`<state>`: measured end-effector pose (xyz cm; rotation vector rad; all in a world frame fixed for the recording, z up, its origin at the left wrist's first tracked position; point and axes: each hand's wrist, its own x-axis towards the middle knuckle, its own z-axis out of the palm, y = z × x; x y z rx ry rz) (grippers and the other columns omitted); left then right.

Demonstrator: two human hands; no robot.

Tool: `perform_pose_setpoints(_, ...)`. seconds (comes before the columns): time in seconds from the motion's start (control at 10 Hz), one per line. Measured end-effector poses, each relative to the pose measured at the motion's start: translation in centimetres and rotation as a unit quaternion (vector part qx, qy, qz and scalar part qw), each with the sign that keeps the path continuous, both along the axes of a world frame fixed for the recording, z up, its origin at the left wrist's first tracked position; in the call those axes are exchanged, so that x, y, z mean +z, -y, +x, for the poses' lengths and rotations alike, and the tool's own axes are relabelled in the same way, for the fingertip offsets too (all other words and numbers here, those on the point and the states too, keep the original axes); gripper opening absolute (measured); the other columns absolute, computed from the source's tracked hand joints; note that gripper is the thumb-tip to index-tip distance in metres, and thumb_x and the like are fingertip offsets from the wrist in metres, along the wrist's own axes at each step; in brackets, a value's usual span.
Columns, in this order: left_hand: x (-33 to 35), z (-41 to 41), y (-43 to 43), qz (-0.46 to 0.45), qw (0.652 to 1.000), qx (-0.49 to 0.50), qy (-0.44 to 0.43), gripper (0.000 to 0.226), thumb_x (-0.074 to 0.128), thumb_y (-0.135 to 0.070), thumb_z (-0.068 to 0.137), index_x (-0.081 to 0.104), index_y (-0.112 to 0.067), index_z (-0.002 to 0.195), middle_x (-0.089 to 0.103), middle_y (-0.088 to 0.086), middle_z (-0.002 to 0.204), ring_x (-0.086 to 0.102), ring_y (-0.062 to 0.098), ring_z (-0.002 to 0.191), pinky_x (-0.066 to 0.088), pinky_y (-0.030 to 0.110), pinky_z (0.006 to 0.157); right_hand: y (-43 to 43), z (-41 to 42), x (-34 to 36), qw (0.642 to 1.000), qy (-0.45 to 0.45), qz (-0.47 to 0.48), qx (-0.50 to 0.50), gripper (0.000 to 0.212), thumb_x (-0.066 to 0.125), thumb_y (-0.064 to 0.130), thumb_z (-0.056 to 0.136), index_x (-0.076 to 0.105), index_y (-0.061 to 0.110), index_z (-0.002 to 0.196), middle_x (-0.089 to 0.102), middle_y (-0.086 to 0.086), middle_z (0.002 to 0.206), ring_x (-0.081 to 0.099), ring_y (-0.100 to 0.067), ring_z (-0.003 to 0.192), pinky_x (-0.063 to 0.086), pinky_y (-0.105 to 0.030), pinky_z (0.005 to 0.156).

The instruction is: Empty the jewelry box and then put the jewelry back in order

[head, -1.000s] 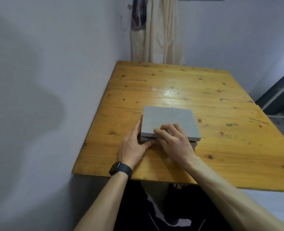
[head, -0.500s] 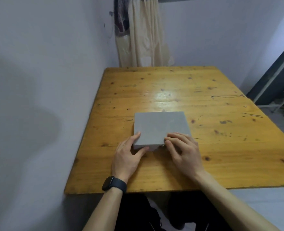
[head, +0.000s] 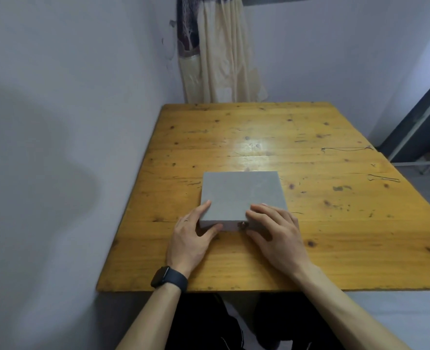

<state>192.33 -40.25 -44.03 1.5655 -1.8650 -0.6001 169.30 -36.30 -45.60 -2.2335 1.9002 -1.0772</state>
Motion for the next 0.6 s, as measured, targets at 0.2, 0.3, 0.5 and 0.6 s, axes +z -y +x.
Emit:
perform_pose_setpoints(0.2, 0.6, 2.3, 1.2, 0.026, 0.99, -0.018, 0.14, 0.098, 0.047, -0.084, 0.079, 0.003, -0.043, 0.156, 0.038, -0.009, 0.156, 0.032, 0.014, 0.144, 0.029, 0.046, 0.117, 0.2, 1.0, -0.3, 0.998, -0.01, -0.043, -0.038, 0.032, 0.068, 0.045, 0.088, 0.071, 0.029, 0.115, 0.065, 0.012, 0.128, 0.055, -0.013, 0.121, 0.035, -0.03, 0.1)
perform_pose_setpoints(0.3, 0.2, 3.6, 1.7, 0.044, 0.962, -0.001, 0.269, 0.109, 0.018, -0.095, 0.074, 0.009, -0.027, 0.159, 0.01, -0.007, 0.166, 0.004, 0.012, 0.153, 0.005, 0.046, 0.124, 0.2, 1.2, -0.1, 0.998, -0.027, -0.046, -0.034, 0.031, 0.066, 0.045, 0.089, 0.07, 0.028, 0.115, 0.064, 0.011, 0.129, 0.056, -0.015, 0.12, 0.036, -0.031, 0.099)
perform_pose_setpoints(0.5, 0.5, 2.8, 1.0, 0.066, 0.95, -0.004, 0.305, 0.104, 0.011, -0.091, 0.079, 0.001, -0.026, 0.159, -0.006, -0.006, 0.166, -0.009, 0.011, 0.152, -0.004, 0.045, 0.123, -0.1, 0.9, 0.0, 0.998, -0.038, -0.036, -0.028, 0.032, 0.067, 0.044, 0.089, 0.069, 0.028, 0.116, 0.063, 0.01, 0.13, 0.055, -0.015, 0.12, 0.034, -0.031, 0.101)
perform_pose_setpoints(0.6, 0.8, 2.7, 0.9, 0.078, 0.946, -0.011, 0.315, 0.102, 0.009, -0.09, 0.08, -0.004, -0.027, 0.159, -0.011, -0.007, 0.165, -0.013, 0.011, 0.151, -0.007, 0.046, 0.123, 0.5, 0.6, 1.4, 0.999, -0.039, 0.002, -0.017, 0.033, 0.067, 0.048, 0.087, 0.068, 0.031, 0.115, 0.062, 0.014, 0.128, 0.056, -0.015, 0.118, 0.033, -0.031, 0.1)
